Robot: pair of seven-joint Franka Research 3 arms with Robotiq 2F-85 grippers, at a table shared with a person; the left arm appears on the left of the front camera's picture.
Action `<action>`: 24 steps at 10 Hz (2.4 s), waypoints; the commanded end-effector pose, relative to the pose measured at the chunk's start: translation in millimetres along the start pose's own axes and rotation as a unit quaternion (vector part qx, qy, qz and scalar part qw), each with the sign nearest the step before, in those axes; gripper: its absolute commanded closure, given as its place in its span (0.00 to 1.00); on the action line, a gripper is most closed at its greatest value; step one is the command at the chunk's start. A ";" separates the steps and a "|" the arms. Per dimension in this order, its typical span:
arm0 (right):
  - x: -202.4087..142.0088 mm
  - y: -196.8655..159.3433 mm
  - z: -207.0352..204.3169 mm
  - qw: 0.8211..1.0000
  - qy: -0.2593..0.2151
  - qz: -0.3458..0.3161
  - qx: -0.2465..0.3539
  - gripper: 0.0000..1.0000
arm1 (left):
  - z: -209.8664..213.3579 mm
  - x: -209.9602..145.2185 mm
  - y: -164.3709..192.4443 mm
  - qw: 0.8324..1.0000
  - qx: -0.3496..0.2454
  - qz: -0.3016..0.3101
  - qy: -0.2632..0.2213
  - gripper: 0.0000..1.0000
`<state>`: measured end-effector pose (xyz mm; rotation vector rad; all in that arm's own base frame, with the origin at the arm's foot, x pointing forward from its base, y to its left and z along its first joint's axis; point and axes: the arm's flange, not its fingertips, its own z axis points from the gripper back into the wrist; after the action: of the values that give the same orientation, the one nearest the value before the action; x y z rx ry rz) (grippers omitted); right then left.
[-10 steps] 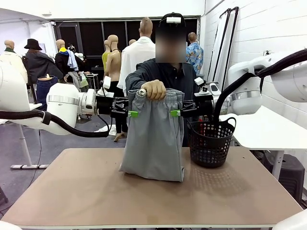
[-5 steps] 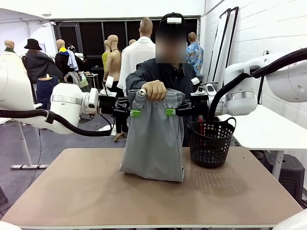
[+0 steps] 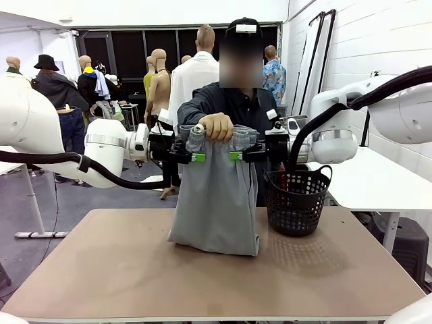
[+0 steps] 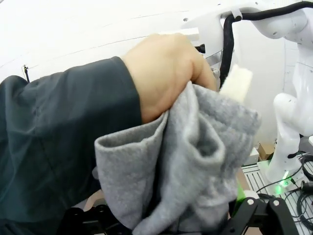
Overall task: Fold the training pants.
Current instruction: Release the ends of the Training pants and then grab the overlapped ends, then fold the Training pants in half.
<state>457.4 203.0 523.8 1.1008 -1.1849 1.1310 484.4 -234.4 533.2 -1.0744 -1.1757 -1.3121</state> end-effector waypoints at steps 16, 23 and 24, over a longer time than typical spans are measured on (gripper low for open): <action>12.1 -26.6 2.3 1.000 -0.001 -0.015 0.025 1.00 | -2.7 4.6 20.4 0.998 0.064 0.004 -0.015 1.00; 6.3 -22.3 1.4 1.000 0.005 -0.006 0.013 1.00 | -0.7 0.8 22.3 0.998 0.055 0.012 -0.002 1.00; 6.3 -22.3 1.4 1.000 0.005 -0.006 0.013 1.00 | -0.7 0.8 22.3 0.998 0.055 0.012 -0.002 1.00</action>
<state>480.6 197.9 526.8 1.1013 -1.1423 1.1615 511.3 -236.3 533.3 -0.9968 -1.1744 -1.2125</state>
